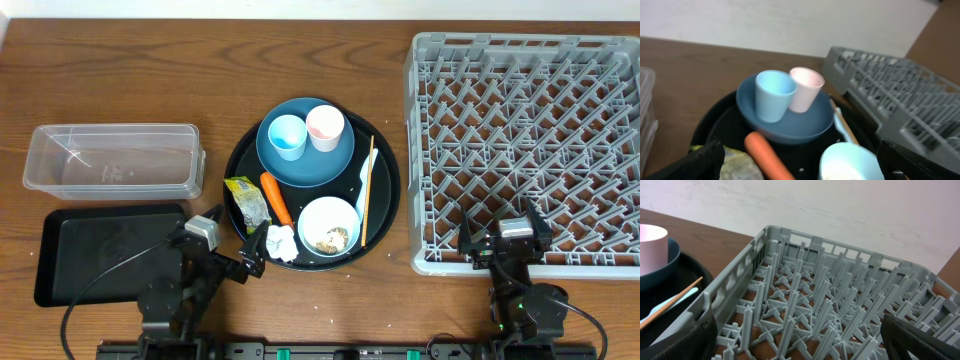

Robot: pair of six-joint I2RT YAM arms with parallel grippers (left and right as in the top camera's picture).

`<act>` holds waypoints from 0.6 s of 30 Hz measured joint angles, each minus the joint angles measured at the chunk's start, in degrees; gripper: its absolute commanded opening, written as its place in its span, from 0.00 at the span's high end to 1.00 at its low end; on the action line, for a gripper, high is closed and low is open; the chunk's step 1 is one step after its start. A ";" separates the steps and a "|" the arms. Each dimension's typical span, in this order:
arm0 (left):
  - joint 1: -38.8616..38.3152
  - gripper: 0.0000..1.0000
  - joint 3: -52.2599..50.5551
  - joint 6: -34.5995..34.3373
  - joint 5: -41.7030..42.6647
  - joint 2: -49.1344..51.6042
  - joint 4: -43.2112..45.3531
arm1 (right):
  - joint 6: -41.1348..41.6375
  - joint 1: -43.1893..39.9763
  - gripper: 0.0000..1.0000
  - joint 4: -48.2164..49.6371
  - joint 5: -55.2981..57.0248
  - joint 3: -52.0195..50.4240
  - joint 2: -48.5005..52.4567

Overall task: Sort waste into correct bins and load items into the dishwasher rack
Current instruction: 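Move the left gripper over the yellow snack wrapper on the tray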

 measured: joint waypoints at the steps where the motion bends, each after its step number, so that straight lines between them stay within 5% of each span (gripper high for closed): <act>1: 0.00 0.02 1.55 -0.07 0.11 0.52 -0.87 | 0.00 0.00 0.01 0.00 0.00 0.00 0.00; 8: 0.00 0.02 22.14 -0.50 -2.89 10.40 -14.05 | 0.00 0.00 0.01 0.02 0.00 0.00 0.00; 18: 0.00 0.02 45.20 -0.92 -3.98 37.03 -34.38 | 0.00 0.00 0.01 0.00 0.00 0.00 0.00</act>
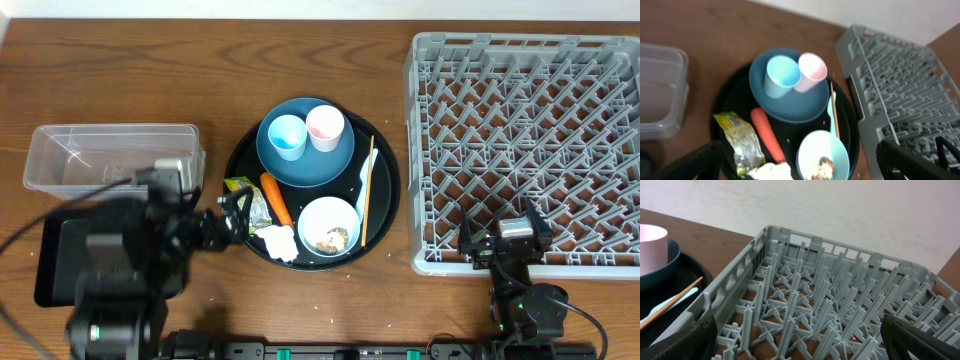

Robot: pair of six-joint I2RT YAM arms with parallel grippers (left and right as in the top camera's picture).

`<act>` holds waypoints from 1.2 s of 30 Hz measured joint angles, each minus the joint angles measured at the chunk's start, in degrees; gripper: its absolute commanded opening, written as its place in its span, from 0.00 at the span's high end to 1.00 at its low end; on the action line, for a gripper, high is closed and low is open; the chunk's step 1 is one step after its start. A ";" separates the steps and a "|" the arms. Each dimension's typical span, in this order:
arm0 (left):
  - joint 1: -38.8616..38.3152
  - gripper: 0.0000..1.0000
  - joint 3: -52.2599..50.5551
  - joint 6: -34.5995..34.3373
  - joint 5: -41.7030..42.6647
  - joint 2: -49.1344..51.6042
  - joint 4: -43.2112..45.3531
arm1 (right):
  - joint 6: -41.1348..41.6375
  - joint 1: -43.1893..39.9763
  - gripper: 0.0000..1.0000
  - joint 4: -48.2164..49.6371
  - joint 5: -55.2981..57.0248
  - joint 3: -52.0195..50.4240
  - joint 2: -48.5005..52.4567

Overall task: Sort waste into correct bins and load items into the dishwasher rack
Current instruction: 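Move the left gripper over the yellow snack wrapper on the tray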

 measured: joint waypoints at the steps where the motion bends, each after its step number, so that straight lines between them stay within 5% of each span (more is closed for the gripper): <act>1: 0.00 0.02 0.66 0.02 0.96 2.03 -0.17 | 0.00 0.00 0.01 -0.02 0.00 0.00 0.00; 14: 0.00 0.00 0.94 -0.50 11.26 15.74 -2.64 | 0.00 0.00 0.01 0.00 0.02 0.00 0.00; 25: -0.04 0.22 0.96 -11.06 -5.55 20.94 -6.91 | 0.00 0.00 0.01 0.00 0.00 0.00 0.00; 36: -3.08 0.23 0.96 -13.25 -9.73 29.86 -3.63 | 0.00 0.00 0.01 0.00 0.00 0.00 0.00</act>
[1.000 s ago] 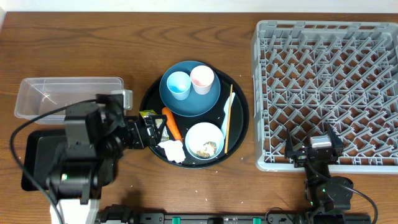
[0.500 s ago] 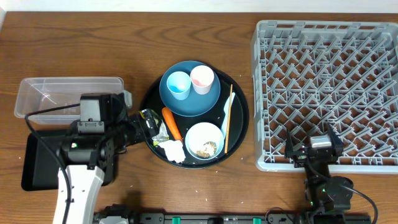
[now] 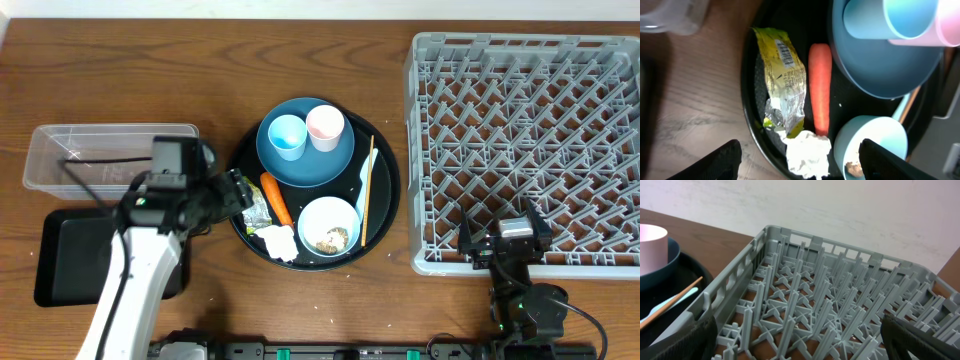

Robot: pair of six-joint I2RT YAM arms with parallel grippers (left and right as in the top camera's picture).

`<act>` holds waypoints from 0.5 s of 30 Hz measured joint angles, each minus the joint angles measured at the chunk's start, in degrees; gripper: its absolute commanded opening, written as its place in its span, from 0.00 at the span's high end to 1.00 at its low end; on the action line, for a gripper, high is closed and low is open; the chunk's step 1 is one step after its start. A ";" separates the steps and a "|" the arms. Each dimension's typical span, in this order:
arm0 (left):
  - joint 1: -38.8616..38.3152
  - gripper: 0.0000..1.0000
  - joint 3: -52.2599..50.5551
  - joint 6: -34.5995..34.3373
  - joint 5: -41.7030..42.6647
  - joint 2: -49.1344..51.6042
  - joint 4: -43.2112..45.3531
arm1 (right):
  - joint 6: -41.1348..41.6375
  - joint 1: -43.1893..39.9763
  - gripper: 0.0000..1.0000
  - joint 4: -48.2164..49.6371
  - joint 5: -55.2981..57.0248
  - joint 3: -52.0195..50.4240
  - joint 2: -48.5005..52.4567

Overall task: Sort waste into correct bins and load items into the dishwasher rack
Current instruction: 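Move the left gripper over the yellow snack wrapper on the tray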

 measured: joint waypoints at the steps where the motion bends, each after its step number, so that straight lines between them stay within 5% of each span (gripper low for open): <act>1: -0.46 0.24 0.00 -0.15 -0.24 1.31 0.59 | 0.00 0.00 0.01 0.00 0.02 0.00 0.00; 15: -1.68 0.23 0.00 -0.70 -4.44 16.17 5.90 | 0.00 0.00 0.01 0.00 0.00 0.00 0.00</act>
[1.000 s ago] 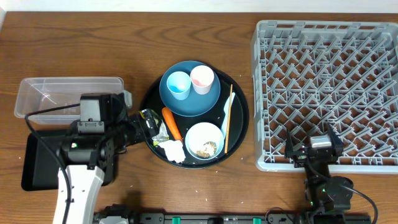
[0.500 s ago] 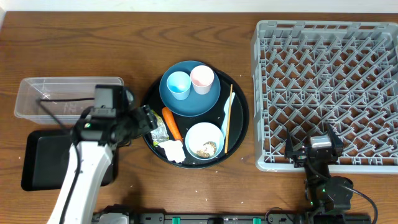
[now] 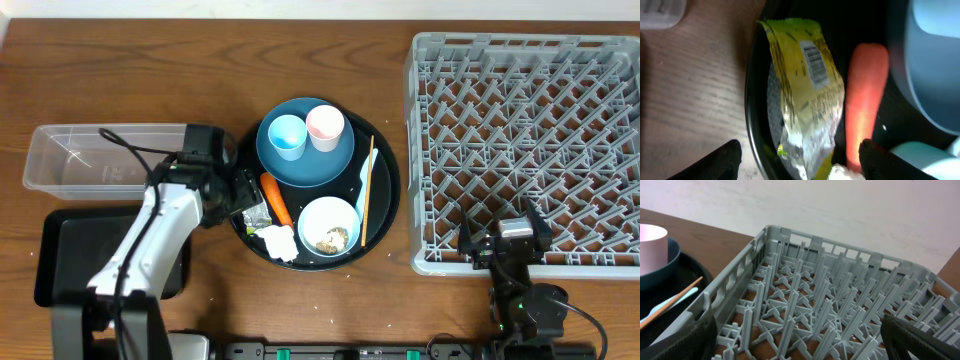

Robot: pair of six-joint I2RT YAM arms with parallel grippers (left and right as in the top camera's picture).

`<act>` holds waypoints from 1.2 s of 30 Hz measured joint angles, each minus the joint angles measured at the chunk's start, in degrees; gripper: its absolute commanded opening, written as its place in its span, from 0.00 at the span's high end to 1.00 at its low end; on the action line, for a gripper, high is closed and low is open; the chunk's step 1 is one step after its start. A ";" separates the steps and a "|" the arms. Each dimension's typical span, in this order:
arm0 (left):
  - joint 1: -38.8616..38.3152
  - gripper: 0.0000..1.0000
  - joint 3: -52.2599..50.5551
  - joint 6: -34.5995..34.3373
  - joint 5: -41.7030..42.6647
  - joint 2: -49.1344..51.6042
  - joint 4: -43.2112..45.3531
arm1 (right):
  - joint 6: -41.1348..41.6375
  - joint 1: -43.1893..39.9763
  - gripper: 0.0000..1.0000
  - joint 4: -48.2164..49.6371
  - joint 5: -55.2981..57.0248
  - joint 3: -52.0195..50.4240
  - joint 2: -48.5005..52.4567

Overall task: Sort waste into correct bins and load items into the dishwasher rack
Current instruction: 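Move the left gripper over the yellow snack wrapper on the tray, then close the left gripper on the yellow wrapper and lift it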

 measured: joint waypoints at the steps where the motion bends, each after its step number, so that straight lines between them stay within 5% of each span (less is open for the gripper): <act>1: 0.00 0.23 -0.02 0.00 -0.04 0.57 0.52 | 0.00 0.00 0.01 -0.02 0.00 0.00 0.00; 36: 0.00 0.26 -0.04 -0.15 -0.24 4.02 7.69 | 0.00 0.00 0.01 -0.02 0.00 0.00 0.00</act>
